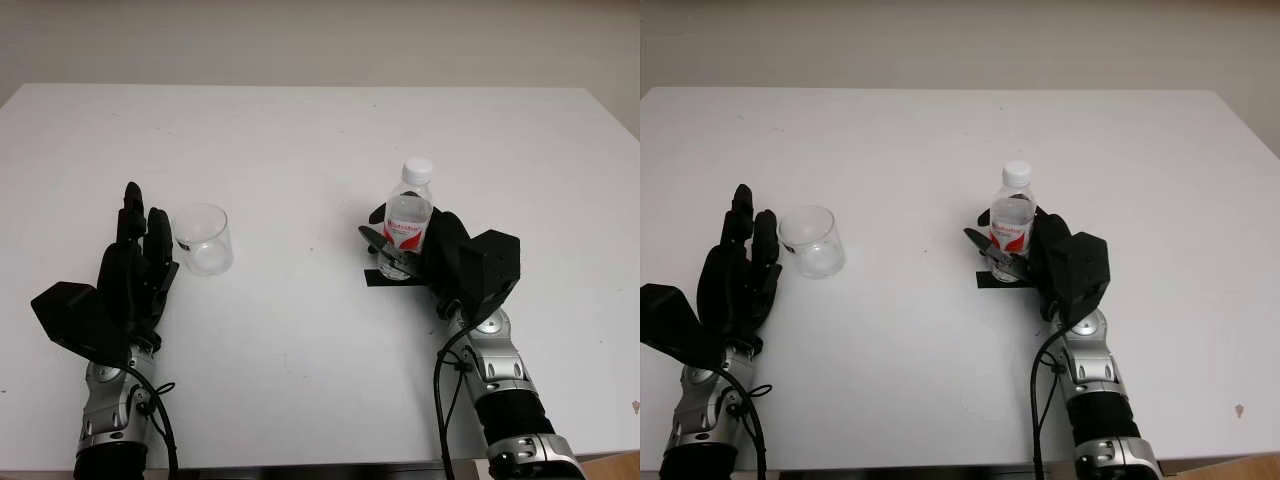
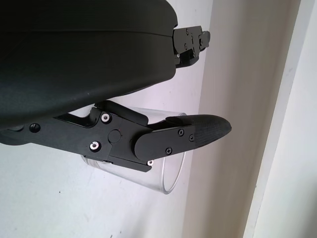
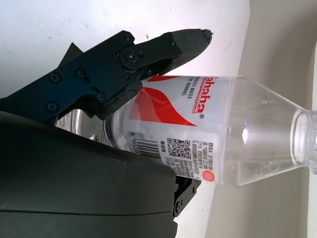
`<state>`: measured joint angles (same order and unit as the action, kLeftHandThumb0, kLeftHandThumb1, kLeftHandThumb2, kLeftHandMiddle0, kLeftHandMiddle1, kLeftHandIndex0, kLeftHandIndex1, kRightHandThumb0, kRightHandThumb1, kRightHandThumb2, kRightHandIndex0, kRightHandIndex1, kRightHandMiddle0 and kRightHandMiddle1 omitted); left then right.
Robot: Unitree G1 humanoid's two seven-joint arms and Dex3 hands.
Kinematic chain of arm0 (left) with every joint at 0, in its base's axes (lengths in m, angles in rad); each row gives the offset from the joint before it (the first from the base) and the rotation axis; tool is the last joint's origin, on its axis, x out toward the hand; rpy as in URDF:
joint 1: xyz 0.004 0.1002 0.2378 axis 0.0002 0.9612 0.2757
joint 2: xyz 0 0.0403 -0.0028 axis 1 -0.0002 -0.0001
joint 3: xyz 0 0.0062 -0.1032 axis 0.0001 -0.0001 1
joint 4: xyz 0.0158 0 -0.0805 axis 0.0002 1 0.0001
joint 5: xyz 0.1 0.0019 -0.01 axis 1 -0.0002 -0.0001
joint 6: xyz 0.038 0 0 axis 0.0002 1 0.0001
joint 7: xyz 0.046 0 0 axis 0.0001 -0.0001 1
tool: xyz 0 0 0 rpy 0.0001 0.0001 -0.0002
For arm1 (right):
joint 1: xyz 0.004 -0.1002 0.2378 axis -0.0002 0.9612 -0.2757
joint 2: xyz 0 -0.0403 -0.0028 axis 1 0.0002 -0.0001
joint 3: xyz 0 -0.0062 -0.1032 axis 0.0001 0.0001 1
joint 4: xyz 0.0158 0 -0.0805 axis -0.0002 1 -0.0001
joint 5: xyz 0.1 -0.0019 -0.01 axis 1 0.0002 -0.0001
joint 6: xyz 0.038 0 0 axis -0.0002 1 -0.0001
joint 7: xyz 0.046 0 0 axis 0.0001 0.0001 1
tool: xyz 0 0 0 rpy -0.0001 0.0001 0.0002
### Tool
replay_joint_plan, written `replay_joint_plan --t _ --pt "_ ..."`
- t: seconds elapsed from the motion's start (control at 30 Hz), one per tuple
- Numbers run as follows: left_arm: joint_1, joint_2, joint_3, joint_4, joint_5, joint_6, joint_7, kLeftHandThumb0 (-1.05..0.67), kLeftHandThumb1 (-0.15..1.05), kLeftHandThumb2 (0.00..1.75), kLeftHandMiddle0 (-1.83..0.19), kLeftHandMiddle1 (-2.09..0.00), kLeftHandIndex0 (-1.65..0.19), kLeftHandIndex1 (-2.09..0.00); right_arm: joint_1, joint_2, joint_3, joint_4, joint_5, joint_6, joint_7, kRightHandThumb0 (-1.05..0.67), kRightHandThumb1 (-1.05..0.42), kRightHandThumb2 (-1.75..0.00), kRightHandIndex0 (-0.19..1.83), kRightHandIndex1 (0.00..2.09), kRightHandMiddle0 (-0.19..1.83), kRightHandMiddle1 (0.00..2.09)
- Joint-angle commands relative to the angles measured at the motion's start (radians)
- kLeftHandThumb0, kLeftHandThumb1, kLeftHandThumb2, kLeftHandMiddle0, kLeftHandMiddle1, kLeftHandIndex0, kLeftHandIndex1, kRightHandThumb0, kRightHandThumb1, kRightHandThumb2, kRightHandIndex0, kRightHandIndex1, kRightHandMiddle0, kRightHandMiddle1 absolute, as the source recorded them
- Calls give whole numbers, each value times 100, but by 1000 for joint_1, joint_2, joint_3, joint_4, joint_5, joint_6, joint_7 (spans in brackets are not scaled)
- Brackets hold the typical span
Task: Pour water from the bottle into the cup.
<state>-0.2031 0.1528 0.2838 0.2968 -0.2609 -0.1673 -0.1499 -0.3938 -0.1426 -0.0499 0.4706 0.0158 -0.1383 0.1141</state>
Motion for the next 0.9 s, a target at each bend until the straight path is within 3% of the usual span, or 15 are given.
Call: replay_joint_plan --t 0.0,0.07,0.2,0.27,0.33,0.47,0.87 --pt "23 8 6 0 4 4 1 -63 105 53 9 -6 10 -6 -1 1 4 14 -13 -38 -9 -44 -105 -33 39 202 38 209" --pt "23 9 6 -1 6 6 5 -62 105 52 8 -6 10 -7 -1 2 7 29 -26 -72 -18 -46 -105 -29 32 188 29 205" --pt "22 14 8 -2 -1 11 -5 -62 105 52 8 -6 10 -6 0 -4 11 35 -2 -96 37 -51 -105 -15 4 145 4 158" --pt "22 16 10 -1 1 10 -3 -63 105 53 7 -6 9 -7 7 -27 24 17 5 -86 101 -60 -102 -8 -12 59 -11 87" --pt "22 18 11 -2 1 12 -4 -63 105 53 7 -6 9 -7 13 -46 34 3 -2 -85 142 -66 -101 -6 -16 15 -12 37" --pt "22 20 12 -3 -2 12 -8 -62 105 52 7 -6 9 -6 28 -71 43 -28 -17 -91 171 -78 -92 -3 -19 1 -19 3" --pt "12 30 7 -6 3 21 -11 -62 105 53 7 -6 9 -6 69 -75 29 -58 -17 -110 146 -86 -87 -5 -19 0 -19 0"
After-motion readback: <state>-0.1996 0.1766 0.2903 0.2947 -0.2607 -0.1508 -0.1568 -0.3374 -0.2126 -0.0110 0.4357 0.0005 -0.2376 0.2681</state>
